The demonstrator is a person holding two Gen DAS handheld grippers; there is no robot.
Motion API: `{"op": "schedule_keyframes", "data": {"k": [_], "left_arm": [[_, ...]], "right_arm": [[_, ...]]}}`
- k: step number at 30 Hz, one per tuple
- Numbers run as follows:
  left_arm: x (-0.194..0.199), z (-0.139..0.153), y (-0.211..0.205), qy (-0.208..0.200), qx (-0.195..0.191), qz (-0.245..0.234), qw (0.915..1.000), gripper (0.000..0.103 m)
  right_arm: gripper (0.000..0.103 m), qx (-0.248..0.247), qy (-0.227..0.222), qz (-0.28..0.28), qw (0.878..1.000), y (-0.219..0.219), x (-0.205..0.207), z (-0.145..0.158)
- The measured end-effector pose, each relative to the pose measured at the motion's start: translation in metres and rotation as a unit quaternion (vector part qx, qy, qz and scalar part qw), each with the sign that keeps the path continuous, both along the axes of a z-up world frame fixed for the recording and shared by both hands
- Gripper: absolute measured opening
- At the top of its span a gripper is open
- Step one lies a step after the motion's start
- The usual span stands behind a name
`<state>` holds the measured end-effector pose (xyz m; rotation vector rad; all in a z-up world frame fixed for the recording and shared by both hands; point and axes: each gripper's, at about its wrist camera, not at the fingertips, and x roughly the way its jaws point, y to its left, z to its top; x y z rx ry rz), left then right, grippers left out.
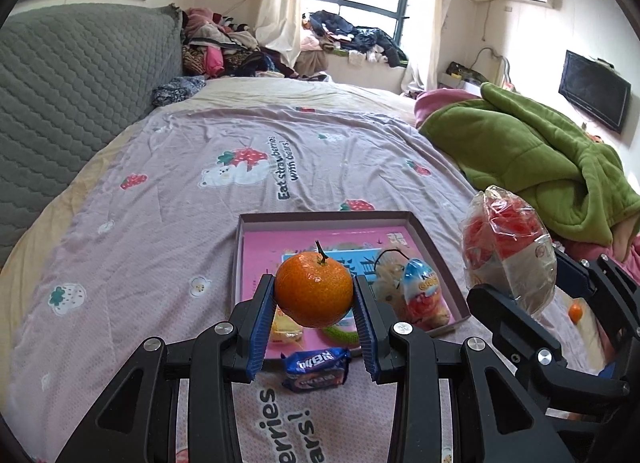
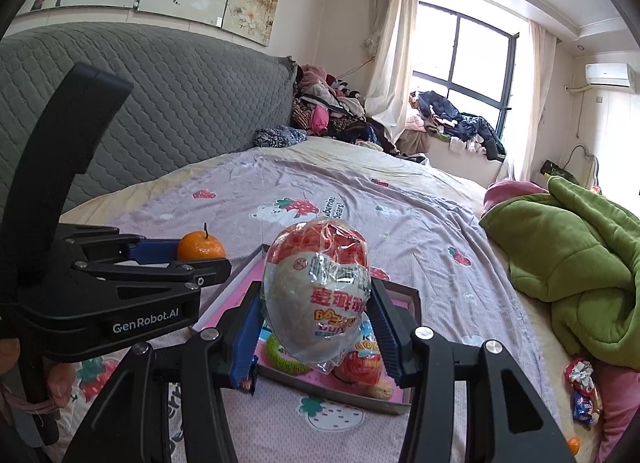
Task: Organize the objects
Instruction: 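Lift the mandarin and white egg and carry both toward the tray, then lower the mandarin and white egg over the tray with both grippers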
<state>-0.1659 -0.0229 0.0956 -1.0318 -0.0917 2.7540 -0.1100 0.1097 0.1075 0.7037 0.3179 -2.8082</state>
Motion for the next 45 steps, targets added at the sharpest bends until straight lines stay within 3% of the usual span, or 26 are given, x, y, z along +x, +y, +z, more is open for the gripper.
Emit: {"op": "schedule_keyframes", "data": {"k": [21,34,45], "left_arm": [[-0.034,-0.020,-0.013,-0.008,0.014,0.012,0.9998,0.039],[-0.061,-0.050,-0.020,-0.031,0.013,0.018,0.9993,0.039],[-0.086,-0.093,-0.025,-0.070,0.013,0.019,0.9973,0.039]], "right_arm": [[0.051,0.007,-0.015,-0.005,1.000,-0.014,-0.036,-0.016],[0.051,0.013,-0.053,-0.007,0.999,-0.019,-0.066,-0.047],[0.051,0.024,-0.120,-0.011,0.992,-0.026,-0.100,-0.098]]}}
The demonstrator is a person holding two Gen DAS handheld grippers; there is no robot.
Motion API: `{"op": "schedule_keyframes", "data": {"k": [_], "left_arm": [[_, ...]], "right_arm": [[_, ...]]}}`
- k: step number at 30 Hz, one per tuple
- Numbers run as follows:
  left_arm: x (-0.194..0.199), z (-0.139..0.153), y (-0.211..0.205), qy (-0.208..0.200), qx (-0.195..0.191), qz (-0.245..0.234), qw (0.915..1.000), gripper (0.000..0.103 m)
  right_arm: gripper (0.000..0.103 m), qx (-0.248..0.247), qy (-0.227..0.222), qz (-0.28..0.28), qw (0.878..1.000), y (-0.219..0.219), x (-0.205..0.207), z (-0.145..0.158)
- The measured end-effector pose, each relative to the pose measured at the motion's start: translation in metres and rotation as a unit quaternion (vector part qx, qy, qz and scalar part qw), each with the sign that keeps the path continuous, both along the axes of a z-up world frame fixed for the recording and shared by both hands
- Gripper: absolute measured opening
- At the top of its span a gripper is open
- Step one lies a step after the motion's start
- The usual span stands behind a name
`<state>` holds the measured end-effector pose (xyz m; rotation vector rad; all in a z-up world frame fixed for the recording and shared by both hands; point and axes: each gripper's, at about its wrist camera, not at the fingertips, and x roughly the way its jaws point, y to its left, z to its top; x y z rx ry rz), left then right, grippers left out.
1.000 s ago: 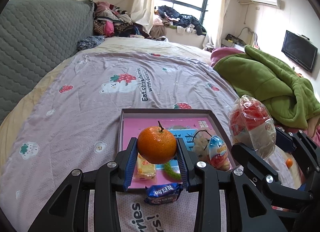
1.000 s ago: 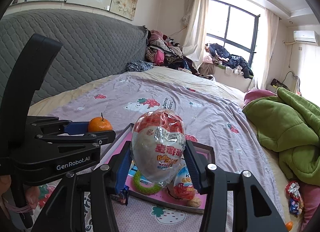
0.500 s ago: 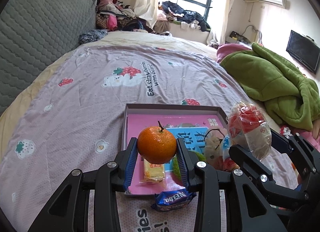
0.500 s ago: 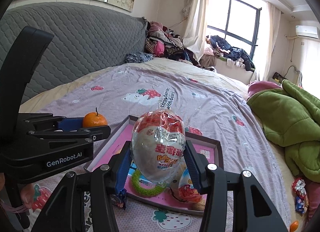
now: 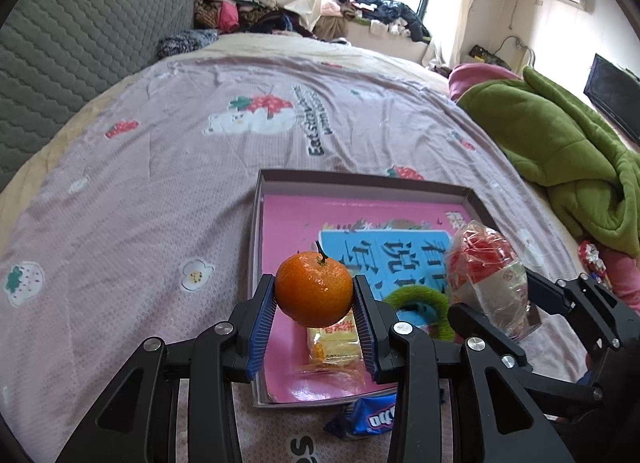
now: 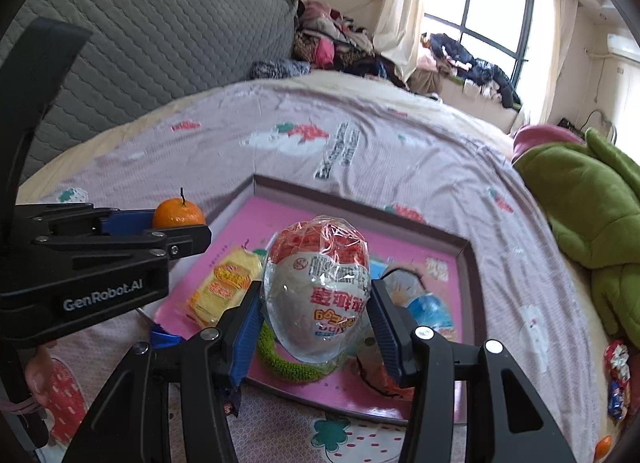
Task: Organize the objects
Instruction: 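Lower the mandarin and white egg over the tray with both grippers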
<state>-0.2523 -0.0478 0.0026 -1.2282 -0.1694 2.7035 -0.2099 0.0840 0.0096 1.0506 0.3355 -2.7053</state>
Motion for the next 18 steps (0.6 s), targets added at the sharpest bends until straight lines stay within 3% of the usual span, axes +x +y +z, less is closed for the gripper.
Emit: {"op": "schedule_keyframes", "data": {"k": [18], "left_arm": [[-0.017,-0.034,0.010,-0.030,-0.010,-0.004,0.9995,0.040]], "right_arm": [[0.051,0.018,-0.048,-0.012,0.999,0.005,-0.025,-0.038]]}}
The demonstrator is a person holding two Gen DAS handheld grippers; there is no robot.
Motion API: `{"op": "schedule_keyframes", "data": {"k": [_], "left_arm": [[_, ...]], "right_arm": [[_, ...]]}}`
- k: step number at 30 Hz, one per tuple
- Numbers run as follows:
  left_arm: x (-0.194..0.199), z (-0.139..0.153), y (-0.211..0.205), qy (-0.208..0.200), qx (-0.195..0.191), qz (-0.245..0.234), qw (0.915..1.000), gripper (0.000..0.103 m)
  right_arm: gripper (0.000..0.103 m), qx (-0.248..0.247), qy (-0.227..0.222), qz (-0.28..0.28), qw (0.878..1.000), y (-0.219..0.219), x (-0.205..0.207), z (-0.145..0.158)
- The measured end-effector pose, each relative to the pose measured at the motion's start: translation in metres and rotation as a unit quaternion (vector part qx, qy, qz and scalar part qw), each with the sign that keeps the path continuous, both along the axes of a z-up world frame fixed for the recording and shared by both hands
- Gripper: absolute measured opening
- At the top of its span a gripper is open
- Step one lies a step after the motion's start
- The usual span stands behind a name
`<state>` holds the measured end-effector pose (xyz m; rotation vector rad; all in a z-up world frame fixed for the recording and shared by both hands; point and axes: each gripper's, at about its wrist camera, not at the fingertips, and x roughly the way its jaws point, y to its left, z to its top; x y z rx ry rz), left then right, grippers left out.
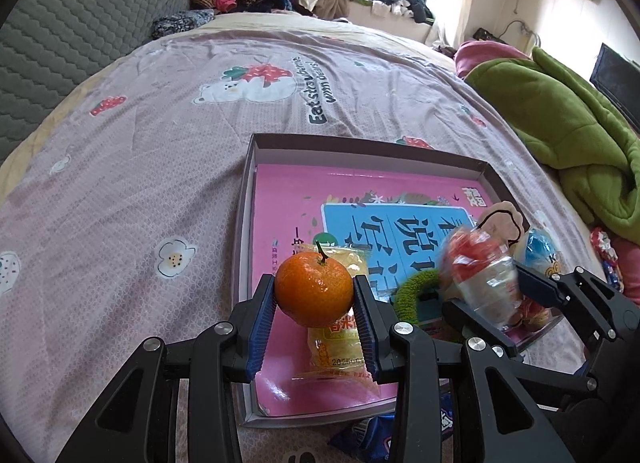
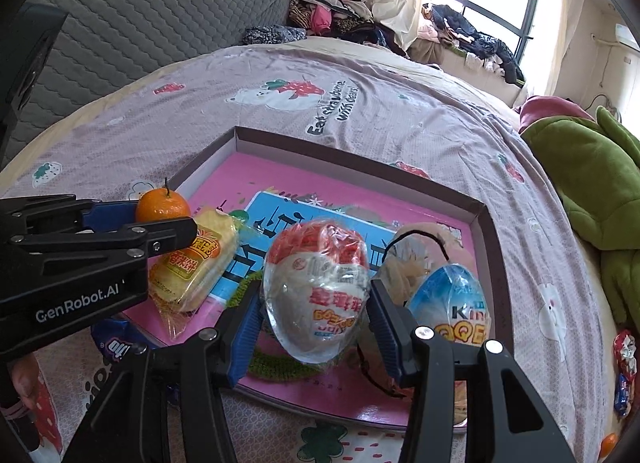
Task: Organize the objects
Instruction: 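Lower the mandarin and white egg over the tray with both grippers, then open both grippers to drop the mandarin and white egg into the tray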
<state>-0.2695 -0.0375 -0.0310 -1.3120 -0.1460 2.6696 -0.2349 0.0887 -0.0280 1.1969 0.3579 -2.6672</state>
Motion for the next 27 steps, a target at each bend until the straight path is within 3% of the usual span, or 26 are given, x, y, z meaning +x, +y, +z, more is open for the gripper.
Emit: {"op": "schedule_keyframes", "data": {"k": [5,9,12,13,27], "left_arm": [[0.001,-0.001,0.001,-0.001,-0.003,0.000,1.0000,0.040],[0.002,0.000,0.000,0.002,-0.001,0.000,1.0000,0.041],[0.003,0.004,-0.001,0.007,0.000,-0.003,1.0000,0.056],[0.003,0.005,-0.001,0.008,-0.001,-0.002,1.0000,0.057],[0.008,0.019,-0.007,0.018,-0.001,0.012,0.9998,0.058]], "right_arm": [[0.059,0.001,0.000,0.000,1.000,-0.001,0.000,0.001],[0.059,0.004,0.005,0.000,1.000,0.000,0.002,0.003],[0.059,0.004,0.010,0.000,1.000,0.001,0.003,0.008],[0.059,0.005,0.012,-0.001,1.000,0.001,0.003,0.010],[0.060,0.000,0.030,-0.005,1.000,0.007,0.010,0.028]]}}
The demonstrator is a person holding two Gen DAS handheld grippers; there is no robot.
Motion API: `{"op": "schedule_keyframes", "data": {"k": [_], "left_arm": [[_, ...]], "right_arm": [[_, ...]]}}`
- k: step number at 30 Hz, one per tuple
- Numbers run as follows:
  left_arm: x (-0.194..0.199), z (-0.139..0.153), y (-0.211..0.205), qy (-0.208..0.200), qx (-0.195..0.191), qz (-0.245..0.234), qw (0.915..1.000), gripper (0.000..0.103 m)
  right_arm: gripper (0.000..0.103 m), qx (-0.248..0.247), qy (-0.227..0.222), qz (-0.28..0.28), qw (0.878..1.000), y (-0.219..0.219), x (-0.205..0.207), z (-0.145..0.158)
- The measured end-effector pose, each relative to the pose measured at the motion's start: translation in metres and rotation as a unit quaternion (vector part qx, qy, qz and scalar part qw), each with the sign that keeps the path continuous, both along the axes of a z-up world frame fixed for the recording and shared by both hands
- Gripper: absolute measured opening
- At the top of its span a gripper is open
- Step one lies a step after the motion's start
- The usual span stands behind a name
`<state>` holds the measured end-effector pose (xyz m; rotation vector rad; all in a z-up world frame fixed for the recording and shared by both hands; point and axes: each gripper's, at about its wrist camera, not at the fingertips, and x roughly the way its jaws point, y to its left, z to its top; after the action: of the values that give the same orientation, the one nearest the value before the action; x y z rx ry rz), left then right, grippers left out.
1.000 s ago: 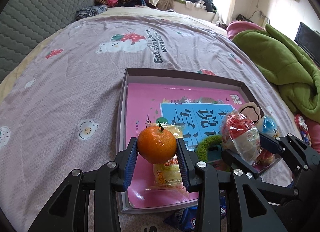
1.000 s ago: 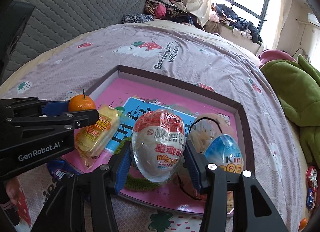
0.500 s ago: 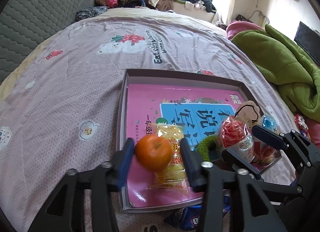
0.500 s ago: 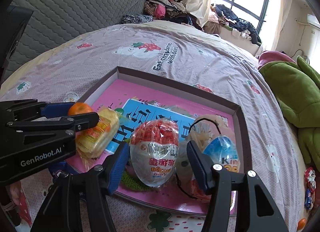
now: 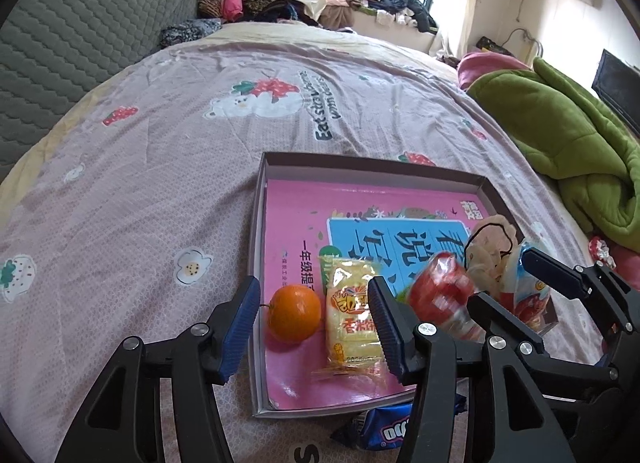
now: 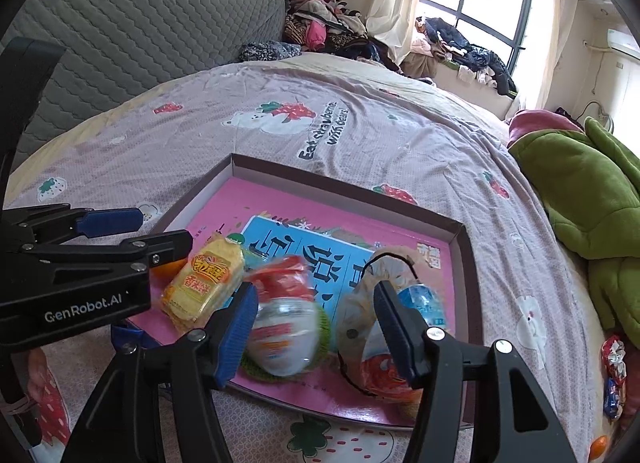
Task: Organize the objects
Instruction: 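Open both grippers to drop the mandarin and white egg into the tray, then withdraw both open grippers back from the tray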
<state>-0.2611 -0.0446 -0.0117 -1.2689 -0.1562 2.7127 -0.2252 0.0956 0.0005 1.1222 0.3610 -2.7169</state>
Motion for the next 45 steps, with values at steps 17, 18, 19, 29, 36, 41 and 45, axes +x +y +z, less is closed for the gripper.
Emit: {"op": "schedule_keyframes", "data": {"k": [17,18,19,29,36,41,45], "left_arm": [[0.027,0.044,0.007,0.035,-0.031,0.013,0.9988,0.074],[0.027,0.045,0.007,0.036,-0.034,0.015,0.9987,0.074],[0.028,0.047,0.008,0.036,-0.036,0.017,0.9986,0.074],[0.044,0.066,0.011,0.046,-0.046,0.027,0.9975,0.074],[0.058,0.081,0.013,0.061,-0.055,0.037,0.9959,0.075],[0.069,0.092,0.016,0.069,-0.063,0.039,0.9949,0.075],[0.077,0.099,0.018,0.068,-0.054,0.034,0.9956,0.075]], "right_arm": [[0.060,-0.014,0.038,-0.001,0.999,0.006,0.022,0.039],[0.060,-0.015,0.039,0.000,0.999,0.006,0.024,0.040],[0.060,-0.017,0.041,-0.001,0.999,0.007,0.025,0.043],[0.061,-0.035,0.055,-0.019,0.998,0.018,0.036,0.063],[0.067,-0.061,0.064,-0.030,0.996,0.031,0.043,0.079],[0.067,-0.071,0.073,-0.042,0.994,0.039,0.050,0.090],[0.067,-0.078,0.077,-0.050,0.993,0.045,0.055,0.098]]}}
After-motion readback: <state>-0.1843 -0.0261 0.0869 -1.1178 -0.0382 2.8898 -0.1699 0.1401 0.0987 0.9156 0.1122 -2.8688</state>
